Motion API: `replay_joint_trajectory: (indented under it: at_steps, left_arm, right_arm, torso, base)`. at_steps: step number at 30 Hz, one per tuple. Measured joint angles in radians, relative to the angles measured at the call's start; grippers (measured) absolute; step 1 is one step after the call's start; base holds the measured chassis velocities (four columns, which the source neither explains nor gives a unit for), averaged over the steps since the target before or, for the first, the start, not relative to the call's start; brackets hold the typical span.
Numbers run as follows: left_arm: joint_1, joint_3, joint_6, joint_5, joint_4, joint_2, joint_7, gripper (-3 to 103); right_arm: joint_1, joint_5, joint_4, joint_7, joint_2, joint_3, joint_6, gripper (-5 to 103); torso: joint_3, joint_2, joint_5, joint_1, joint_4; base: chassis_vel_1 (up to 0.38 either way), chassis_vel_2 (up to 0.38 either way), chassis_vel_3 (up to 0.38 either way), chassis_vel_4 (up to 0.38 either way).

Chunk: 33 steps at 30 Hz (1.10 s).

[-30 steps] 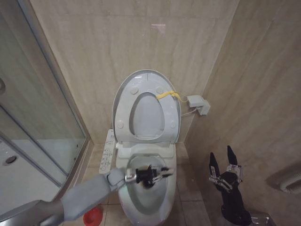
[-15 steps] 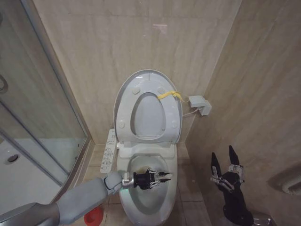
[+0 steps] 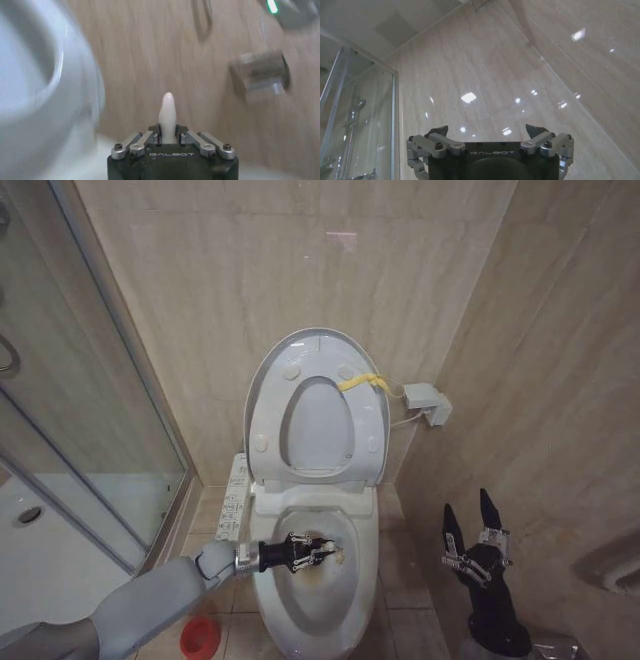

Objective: Open the toilet lid, clean the toilet bowl with a toilet brush, close the toilet lid, and flush.

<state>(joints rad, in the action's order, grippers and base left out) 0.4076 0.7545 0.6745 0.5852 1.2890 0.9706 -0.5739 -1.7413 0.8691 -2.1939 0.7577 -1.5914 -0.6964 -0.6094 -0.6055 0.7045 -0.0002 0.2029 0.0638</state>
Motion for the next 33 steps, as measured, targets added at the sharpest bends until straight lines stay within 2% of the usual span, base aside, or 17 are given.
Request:
replay_joint_trajectory:
  at_steps: [1, 3, 6, 11, 14, 16, 19, 22, 23, 25, 27, 29, 30, 33]
  left_arm:
    - [-0.011, -0.008, -0.004, 0.008, 0.024, 0.024, 0.012, 20]
    - [-0.027, -0.015, -0.009, 0.016, 0.053, 0.057, 0.021, 20]
    - [-0.019, -0.001, -0.004, 0.011, 0.022, 0.044, 0.008, 20]
    - [0.036, -0.011, 0.012, -0.024, -0.037, -0.008, -0.015, 20]
    - [0.035, -0.022, 0.008, -0.024, -0.013, 0.013, -0.008, 20]
    - [0.008, -0.032, 0.004, -0.02, 0.023, 0.069, 0.006, 20]
    - [0.002, -0.043, 0.004, -0.024, 0.031, 0.099, 0.006, 20]
    - [0.041, -0.062, 0.019, -0.057, -0.051, 0.084, -0.014, 20]
    - [0.041, -0.062, 0.019, -0.057, -0.051, 0.084, -0.014, 20]
    - [0.074, -0.093, 0.027, -0.076, -0.079, 0.059, -0.025, 20]
    - [0.081, -0.108, 0.026, -0.076, -0.072, 0.058, -0.026, 20]
    - [0.073, -0.117, 0.019, -0.061, -0.034, 0.074, -0.023, 20]
    - [0.062, -0.116, 0.015, -0.049, -0.011, 0.084, -0.019, 20]
    - [0.047, -0.104, 0.013, -0.04, 0.008, 0.083, -0.021, 20]
  right_arm:
    - [0.0, -0.003, 0.0, 0.0, -0.005, 0.001, 0.0, 100]
    - [0.001, -0.009, 0.002, 0.002, -0.013, 0.004, 0.0, 100]
    - [-0.001, -0.012, 0.003, 0.004, -0.015, 0.005, -0.001, 100]
    - [0.001, -0.01, 0.003, 0.004, -0.005, 0.012, 0.0, 100]
    - [0.003, -0.009, 0.009, 0.004, -0.004, 0.009, -0.001, 100]
    - [0.005, -0.009, 0.01, 0.004, -0.01, 0.0, -0.001, 100]
    - [0.007, -0.009, 0.011, 0.004, -0.015, -0.001, -0.001, 100]
    - [0.008, -0.008, 0.019, 0.005, -0.015, 0.002, -0.003, 100]
    - [0.008, -0.008, 0.019, 0.005, -0.015, 0.002, -0.003, 100]
    - [0.01, -0.006, 0.021, 0.005, -0.01, 0.007, -0.003, 100]
    - [0.011, -0.005, 0.022, 0.005, -0.009, 0.008, -0.003, 100]
    - [0.012, -0.006, 0.023, 0.005, -0.011, 0.007, -0.003, 100]
    - [0.012, -0.006, 0.023, 0.005, -0.014, 0.005, -0.003, 100]
    - [0.011, -0.008, 0.023, 0.007, -0.016, 0.005, -0.003, 100]
  torso:
    - [0.0, 0.0, -0.0002, 0.0, 0.0012]
    - [0.0, 0.0, 0.0002, 0.0, 0.0022]
    - [0.0, 0.0, 0.0002, 0.0, 0.0018]
    - [0.0, 0.0, 0.0003, 0.0, -0.002]
    - [0.0, 0.0, 0.0002, 0.0, -0.0015]
    - [0.0, 0.0, -0.0001, 0.0, 0.0015]
    - [0.0, 0.0, 0.0002, 0.0, 0.0021]
    - [0.0, 0.0, 0.0003, 0.0, 0.0006]
    - [0.0, 0.0, 0.0003, 0.0, 0.0006]
    - [0.0, 0.0, 0.0006, 0.0, -0.0016]
    - [0.0, 0.0, 0.0002, 0.0, -0.0017]
    - [0.0, 0.0, 0.0, 0.0, -0.0007]
    - [0.0, 0.0, 0.0, 0.0, 0.0007]
    - [0.0, 0.0, 0.0002, 0.0, 0.0019]
  base:
    - [0.0, 0.0, 0.0, 0.0]
    - [-0.061, -0.03, -0.017, -0.03]
    - [-0.059, -0.035, -0.013, -0.012]
    - [0.013, 0.012, 0.004, 0.003]
    - [0.06, 0.06, 0.017, -0.006]
    - [0.029, 0.011, -0.008, -0.009]
    - [0.0, 0.0, 0.0, 0.0]
    - [0.0, 0.0, 0.0, 0.0]
    - [0.0, 0.0, 0.0, 0.0]
    - [0.03, 0.02, 0.008, 0.003]
    - [0.06, 0.057, 0.036, 0.012]
    - [0.067, 0.047, 0.016, -0.012]
    - [0.0, 0.0, 0.0, 0.0]
    - [0.0, 0.0, 0.0, 0.0]
